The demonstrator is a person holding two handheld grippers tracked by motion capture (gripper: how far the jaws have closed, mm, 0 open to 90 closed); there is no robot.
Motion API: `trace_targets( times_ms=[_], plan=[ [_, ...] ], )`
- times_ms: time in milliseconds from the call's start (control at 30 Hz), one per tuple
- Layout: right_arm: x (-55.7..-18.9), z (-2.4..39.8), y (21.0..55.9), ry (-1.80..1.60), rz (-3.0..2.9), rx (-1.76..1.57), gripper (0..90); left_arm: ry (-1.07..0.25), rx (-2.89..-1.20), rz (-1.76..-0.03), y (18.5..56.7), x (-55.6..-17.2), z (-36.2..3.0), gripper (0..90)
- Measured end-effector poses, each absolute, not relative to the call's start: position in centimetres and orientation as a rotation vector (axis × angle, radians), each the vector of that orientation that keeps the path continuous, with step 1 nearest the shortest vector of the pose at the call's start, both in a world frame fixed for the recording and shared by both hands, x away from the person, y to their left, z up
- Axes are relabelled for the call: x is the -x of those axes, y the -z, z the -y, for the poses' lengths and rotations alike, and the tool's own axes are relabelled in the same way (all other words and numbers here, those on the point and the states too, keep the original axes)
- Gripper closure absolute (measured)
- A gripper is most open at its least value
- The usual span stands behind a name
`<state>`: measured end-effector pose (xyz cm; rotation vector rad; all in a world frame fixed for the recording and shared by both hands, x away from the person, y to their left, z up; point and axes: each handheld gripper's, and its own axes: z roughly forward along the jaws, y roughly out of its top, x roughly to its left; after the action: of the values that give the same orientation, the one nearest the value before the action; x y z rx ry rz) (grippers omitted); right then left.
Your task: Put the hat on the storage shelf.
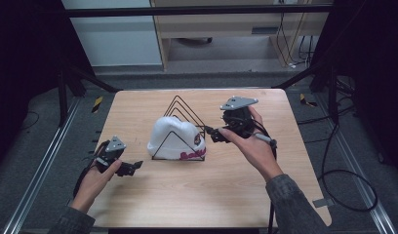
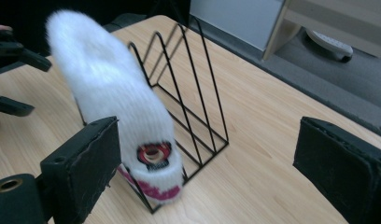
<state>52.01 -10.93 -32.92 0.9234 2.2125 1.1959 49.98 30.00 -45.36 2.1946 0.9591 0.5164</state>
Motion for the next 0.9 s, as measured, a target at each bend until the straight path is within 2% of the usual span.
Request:
trace_targets(
  times_ms=[400, 900],
  plan=[
    [-51.4, 15.8, 36.9, -1.129, -2.198, -1.050, 13.8, -0.523, -2.215, -0.983, 46.7, -49.7, -30.9, 4.1],
    [-49.6, 20.4, 42.9, -1.068, -2.154, -1.159, 15.0, -0.535, -2.245, -0.990, 48.0, -49.8, -31.1, 4.1]
  ],
)
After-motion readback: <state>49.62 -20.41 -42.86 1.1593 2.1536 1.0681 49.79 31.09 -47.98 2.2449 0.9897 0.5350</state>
